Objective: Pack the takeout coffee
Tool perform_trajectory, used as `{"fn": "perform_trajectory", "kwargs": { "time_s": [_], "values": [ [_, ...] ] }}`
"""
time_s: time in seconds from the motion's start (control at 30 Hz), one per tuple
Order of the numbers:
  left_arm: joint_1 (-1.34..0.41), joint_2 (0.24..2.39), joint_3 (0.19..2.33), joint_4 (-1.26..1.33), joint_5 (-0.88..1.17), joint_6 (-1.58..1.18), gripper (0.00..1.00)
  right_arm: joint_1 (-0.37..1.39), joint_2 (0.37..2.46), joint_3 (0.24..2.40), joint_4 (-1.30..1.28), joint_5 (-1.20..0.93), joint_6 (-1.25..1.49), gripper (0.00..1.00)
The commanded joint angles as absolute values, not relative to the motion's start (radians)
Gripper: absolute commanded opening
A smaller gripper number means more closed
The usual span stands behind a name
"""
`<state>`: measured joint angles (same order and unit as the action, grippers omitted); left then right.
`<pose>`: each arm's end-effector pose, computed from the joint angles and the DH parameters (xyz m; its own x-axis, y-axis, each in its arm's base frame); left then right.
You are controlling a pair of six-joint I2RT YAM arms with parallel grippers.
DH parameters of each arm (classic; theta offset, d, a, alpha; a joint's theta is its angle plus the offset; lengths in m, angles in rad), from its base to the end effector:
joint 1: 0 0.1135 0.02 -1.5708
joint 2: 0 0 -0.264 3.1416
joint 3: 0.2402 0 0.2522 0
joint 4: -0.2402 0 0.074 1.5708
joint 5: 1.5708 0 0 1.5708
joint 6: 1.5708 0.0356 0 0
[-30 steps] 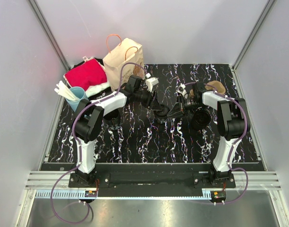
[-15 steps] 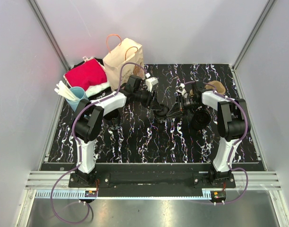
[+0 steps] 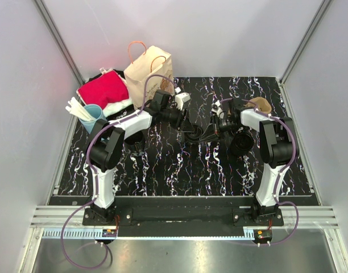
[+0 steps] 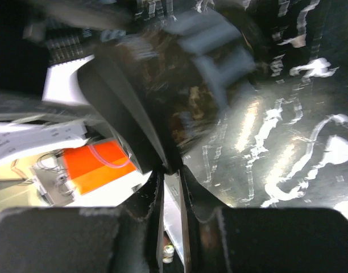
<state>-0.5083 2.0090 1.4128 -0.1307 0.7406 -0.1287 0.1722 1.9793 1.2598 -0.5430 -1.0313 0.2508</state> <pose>0.3756 -0.2368 0.1980 -0.6784 0.2695 -0.6835 0.7185 0.4376 -0.5406 0.3659 0.0946 0.1515 -0.9949 -0.0436 -0.0911 -0.1007 0.4876 0.8672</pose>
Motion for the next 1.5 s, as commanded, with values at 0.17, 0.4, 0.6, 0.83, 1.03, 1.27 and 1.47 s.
{"fn": "perform_trajectory", "kwargs": {
  "time_s": [0.17,0.4,0.6,0.83,1.03,1.27,1.47],
  "values": [
    [-0.523,2.094,1.347,-0.296,0.557,-0.026,0.56,0.196,2.066,1.242,-0.463,-0.603,0.149,0.0],
    [-0.518,2.095,1.365,-0.298,0.56,-0.028,0.57,0.195,1.965,1.298,-0.489,-0.683,0.137,0.02],
    [-0.496,2.095,1.402,-0.319,0.59,-0.032,0.57,0.196,1.905,1.308,-0.498,-0.77,0.115,0.12],
    [-0.449,2.085,1.424,-0.327,0.719,-0.063,0.57,0.196,1.852,1.353,-0.541,-0.882,0.074,0.32],
    [-0.434,2.069,1.437,-0.322,0.814,-0.084,0.57,0.196,1.835,1.387,-0.557,-0.87,0.057,0.39],
    [-0.433,2.051,1.457,-0.319,0.812,-0.086,0.57,0.196,1.853,1.41,-0.563,-0.835,0.014,0.45],
    [-0.434,1.968,1.485,-0.337,0.727,-0.019,0.61,0.196,1.848,1.428,-0.587,-0.796,-0.024,0.57]
  ]
}}
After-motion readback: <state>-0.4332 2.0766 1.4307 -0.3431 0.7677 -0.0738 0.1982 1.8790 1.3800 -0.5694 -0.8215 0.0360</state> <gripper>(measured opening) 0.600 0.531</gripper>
